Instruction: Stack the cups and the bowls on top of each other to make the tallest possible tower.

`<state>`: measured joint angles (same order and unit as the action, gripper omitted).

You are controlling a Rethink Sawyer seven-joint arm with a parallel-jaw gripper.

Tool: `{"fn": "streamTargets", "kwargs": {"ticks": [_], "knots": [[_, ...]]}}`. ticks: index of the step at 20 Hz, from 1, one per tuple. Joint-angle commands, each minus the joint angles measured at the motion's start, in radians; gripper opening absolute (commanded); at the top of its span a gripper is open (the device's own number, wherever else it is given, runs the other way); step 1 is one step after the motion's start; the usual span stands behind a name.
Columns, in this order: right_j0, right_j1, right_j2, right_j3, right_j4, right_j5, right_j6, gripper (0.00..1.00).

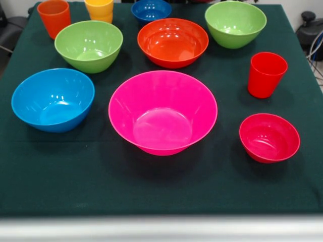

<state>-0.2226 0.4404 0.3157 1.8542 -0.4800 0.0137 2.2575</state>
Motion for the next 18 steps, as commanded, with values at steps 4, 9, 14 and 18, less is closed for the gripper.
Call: {"fn": "streamTargets", "kwargs": {"ticks": [4, 9, 14, 18], "knots": [[0.309, -0.256, -0.035, 0.027, 0.096, 0.396, 0.021, 1.00], [0.280, -0.349, -0.028, 0.047, 0.088, 0.479, 0.007, 1.00], [0.224, -0.415, -0.001, 0.032, 0.088, 0.589, -0.023, 1.00], [0.197, -0.411, 0.009, 0.001, 0.066, 0.632, -0.050, 1.00]]}}
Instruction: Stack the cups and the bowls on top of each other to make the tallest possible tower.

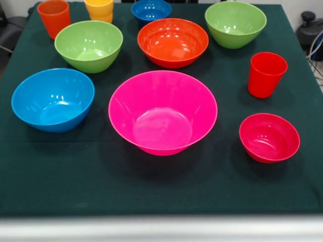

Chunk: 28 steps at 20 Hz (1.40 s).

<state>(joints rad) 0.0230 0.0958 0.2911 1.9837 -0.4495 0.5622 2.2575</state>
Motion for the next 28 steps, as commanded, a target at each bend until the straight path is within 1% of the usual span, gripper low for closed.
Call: {"fn": "streamTargets", "kwargs": {"ticks": [1, 8, 16, 17, 28], "knots": [[-0.051, -0.064, 0.033, -0.135, 0.028, 0.087, -0.056, 1.00], [-0.081, -0.031, 0.024, -0.210, -0.029, 0.111, -0.116, 1.00], [-0.152, -0.002, 0.029, -0.267, -0.080, 0.155, -0.202, 1.00], [-0.163, 0.009, 0.027, -0.280, -0.084, 0.168, -0.215, 1.00], [-0.246, 0.103, 0.032, -0.391, -0.182, 0.175, -0.280, 1.00]]}}
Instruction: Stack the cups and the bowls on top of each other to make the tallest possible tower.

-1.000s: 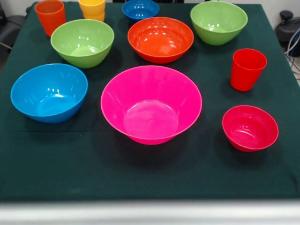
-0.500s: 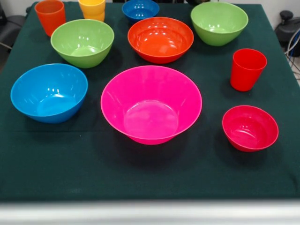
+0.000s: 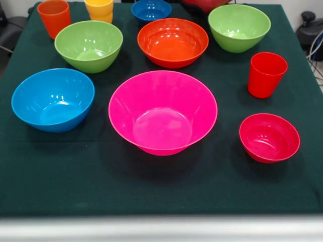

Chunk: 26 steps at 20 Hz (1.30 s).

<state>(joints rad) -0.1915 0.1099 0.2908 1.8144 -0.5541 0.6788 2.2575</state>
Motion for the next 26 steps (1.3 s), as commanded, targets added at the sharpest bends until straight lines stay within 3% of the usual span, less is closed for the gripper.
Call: {"fn": "streamTargets", "kwargs": {"ticks": [1, 12, 26], "knots": [[-0.041, 0.094, 0.033, -0.229, -0.085, 0.064, -0.287, 1.00], [-0.097, 0.111, 0.066, -0.265, -0.151, 0.110, -0.310, 1.00], [-0.135, 0.028, 0.130, -0.197, -0.106, 0.249, -0.281, 1.00]]}}
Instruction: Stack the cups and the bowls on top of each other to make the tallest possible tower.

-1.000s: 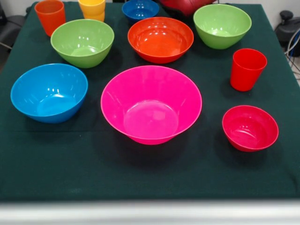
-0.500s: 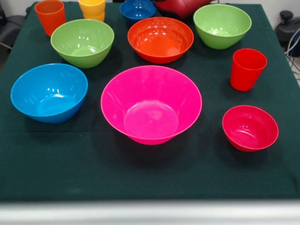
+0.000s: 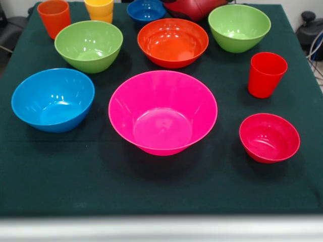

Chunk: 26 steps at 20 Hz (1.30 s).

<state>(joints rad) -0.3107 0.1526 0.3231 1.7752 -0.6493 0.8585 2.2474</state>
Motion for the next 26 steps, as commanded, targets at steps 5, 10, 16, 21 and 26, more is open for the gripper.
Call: {"fn": "streamTargets", "kwargs": {"ticks": [5, 10, 16, 21, 26], "knots": [[-0.023, -0.018, 0.102, -0.165, -0.016, 0.059, -0.248, 1.00], [-0.037, -0.014, 0.097, -0.183, 0.000, 0.066, -0.224, 1.00], [-0.082, -0.046, 0.096, -0.141, 0.019, 0.042, -0.177, 1.00], [-0.107, -0.102, 0.108, -0.087, 0.023, 0.073, -0.180, 1.00], [-0.099, -0.135, 0.117, -0.068, 0.043, 0.104, -0.159, 1.00]]}}
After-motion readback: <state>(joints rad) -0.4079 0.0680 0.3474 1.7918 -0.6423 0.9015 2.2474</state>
